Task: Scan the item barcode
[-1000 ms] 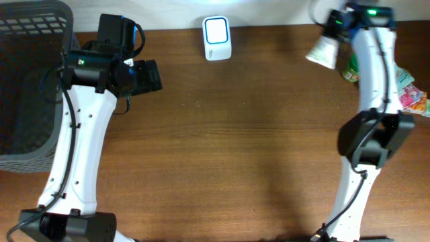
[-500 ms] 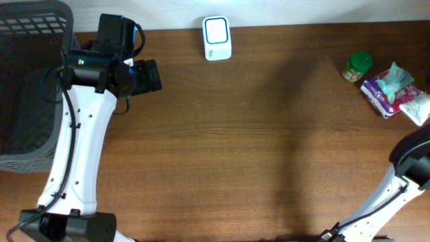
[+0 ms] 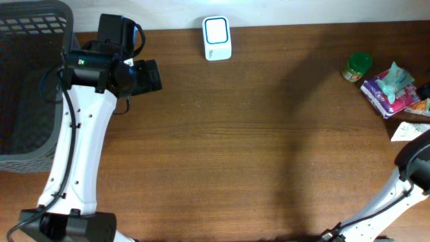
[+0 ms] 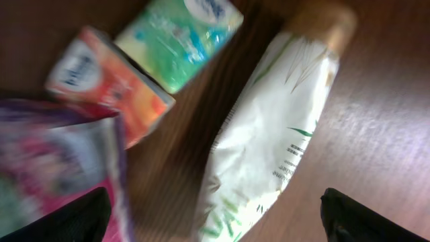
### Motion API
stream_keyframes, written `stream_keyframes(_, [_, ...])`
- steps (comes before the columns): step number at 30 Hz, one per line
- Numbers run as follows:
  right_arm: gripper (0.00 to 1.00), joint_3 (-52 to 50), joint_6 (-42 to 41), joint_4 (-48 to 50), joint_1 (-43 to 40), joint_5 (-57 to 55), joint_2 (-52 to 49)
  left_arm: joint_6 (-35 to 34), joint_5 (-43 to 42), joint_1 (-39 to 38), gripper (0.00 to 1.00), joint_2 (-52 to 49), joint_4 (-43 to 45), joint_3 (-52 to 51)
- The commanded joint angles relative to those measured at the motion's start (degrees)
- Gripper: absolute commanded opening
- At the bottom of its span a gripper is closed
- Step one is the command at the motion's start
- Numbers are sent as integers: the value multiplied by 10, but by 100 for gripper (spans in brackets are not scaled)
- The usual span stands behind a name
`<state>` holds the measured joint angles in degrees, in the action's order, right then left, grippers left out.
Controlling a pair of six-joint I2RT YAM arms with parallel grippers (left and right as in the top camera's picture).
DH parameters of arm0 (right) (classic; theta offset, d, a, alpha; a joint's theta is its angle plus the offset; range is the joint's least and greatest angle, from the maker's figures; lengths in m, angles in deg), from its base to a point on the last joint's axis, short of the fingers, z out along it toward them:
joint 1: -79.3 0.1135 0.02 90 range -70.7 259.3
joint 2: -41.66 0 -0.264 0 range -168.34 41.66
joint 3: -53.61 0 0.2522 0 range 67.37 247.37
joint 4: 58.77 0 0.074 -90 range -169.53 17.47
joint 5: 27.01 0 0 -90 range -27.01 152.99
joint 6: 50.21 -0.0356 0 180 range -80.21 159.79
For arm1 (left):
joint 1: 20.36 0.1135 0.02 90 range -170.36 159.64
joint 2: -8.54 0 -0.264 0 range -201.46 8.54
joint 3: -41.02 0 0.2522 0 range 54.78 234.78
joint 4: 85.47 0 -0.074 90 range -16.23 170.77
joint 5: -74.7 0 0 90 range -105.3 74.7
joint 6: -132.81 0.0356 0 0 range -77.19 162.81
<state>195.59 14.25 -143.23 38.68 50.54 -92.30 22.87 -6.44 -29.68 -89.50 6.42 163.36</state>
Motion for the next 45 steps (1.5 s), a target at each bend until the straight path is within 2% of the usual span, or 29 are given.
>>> stream_keyframes(1, [96, 25, -5, -13, 3, 32, 125, 3, 4, -3, 99, -1, 1, 0])
stream_keyframes(6, [96, 25, -5, -61, 39, 54, 251, 3, 4, -3, 99, -1, 1, 0])
stream_keyframes(10, [95, 25, -4, -145, 144, 53, 325, 3, 4, -3, 99, -1, 1, 0])
stream_keyframes(14, [95, 2, -2, -169, 259, 40, 373, 3, 4, -3, 99, -1, 1, 0])
stream_keyframes(17, [94, -106, -4, -150, 359, -42, 463, 3, 4, -3, 99, -1, 1, 0])
stream_keyframes(19, [95, -208, -4, -99, 397, -48, 539, 3, 4, -3, 99, -1, 1, 0])
stream_keyframes(20, [96, -334, 4, -33, 414, -50, 637, 3, 4, -3, 99, -1, 1, 0])
stream_keyframes(22, [99, -436, 13, 25, 414, -49, 721, 3, 4, -3, 99, -1, 1, 0])
stream_keyframes(24, [99, -572, 40, 90, 414, -27, 848, 3, 4, -3, 99, -1, 1, 0])
stream_keyframes(28, [99, -699, 41, 80, 414, -26, 1008, 3, 4, -3, 99, -1, 1, 0])
stream_keyframes(34, [99, -717, 41, -17, 414, -26, 1042, 3, 4, -3, 99, -1, 1, 0])
stream_keyframes(42, [99, -719, 41, -24, 414, -24, 1042, 3, 4, -3, 99, -1, 1, 0])
stream_keyframes(45, [99, -754, 44, 25, 414, -2, 1049, 3, 4, -3, 99, -1, 1, 0])
